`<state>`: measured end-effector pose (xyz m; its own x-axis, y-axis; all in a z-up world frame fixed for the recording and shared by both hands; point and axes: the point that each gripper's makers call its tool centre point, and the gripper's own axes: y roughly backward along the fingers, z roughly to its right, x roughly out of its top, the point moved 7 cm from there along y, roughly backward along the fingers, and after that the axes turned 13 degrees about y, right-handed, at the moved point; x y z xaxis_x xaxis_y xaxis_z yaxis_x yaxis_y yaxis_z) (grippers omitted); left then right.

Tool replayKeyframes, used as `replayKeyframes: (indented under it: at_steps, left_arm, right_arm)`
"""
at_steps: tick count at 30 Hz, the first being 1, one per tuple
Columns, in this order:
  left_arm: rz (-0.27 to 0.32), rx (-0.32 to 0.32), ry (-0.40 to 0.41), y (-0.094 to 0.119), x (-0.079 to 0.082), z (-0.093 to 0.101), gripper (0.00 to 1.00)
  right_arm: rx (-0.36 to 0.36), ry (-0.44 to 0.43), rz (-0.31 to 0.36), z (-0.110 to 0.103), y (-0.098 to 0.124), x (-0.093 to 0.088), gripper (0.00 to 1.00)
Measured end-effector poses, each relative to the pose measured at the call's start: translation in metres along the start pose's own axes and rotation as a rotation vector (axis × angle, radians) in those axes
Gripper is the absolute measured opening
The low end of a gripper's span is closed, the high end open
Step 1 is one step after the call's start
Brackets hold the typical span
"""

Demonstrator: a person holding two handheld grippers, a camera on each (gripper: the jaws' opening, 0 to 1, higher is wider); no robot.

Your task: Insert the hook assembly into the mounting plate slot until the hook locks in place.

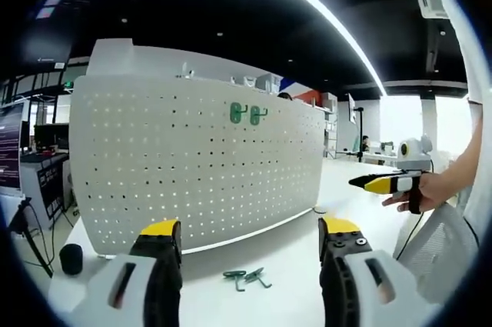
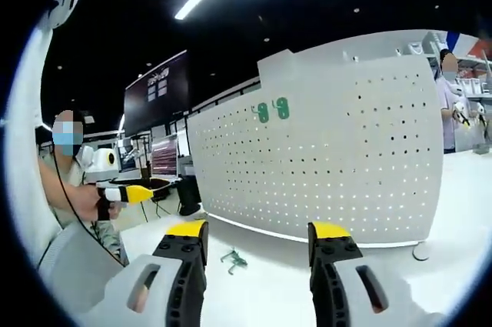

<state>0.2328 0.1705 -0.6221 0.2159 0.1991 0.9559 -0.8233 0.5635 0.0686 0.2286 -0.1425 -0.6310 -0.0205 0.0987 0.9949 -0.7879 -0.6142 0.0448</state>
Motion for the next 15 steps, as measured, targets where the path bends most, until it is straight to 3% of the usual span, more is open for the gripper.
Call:
replayKeyframes:
  at_steps: [15]
  left_arm:
    - [-0.023,-0.005,-0.019,-0.0043,-0.0008,-0.0014,0.74]
  right_arm:
    - [-0.001,0.003,-0.005,0.0008,0.0012,0.0001,0.50]
